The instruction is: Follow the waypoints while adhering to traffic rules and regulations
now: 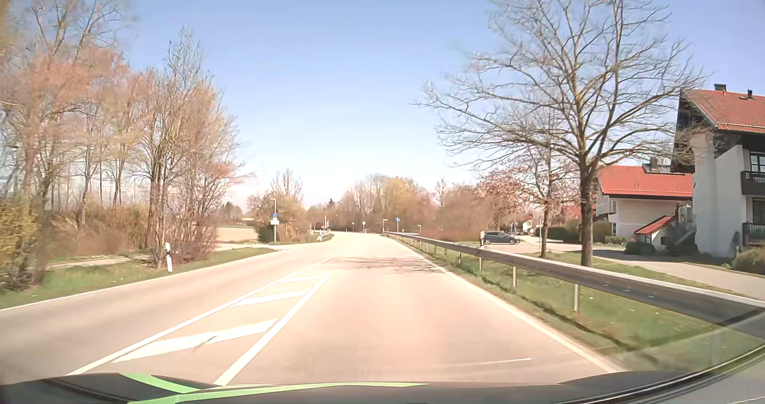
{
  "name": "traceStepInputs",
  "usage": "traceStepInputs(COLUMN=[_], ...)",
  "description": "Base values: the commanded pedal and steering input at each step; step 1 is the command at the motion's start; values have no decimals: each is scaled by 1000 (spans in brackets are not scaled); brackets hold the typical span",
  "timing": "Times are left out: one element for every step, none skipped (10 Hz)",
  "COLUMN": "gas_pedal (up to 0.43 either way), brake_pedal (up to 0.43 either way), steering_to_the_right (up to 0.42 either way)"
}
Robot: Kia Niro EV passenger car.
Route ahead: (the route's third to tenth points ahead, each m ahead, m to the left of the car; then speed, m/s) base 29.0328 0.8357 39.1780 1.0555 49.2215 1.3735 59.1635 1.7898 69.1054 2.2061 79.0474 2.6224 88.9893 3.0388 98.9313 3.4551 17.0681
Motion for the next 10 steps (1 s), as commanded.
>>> traceStepInputs(gas_pedal=[0, 0, 0, 0, 0, 0, 0, 0, 0, 0], brake_pedal=[0, 0, 0, 0, 0, 0, 0, 12, 37, 67], steering_to_the_right=[-3, -3, -3, -3, -3, -3, -3, -3, -2, -2])
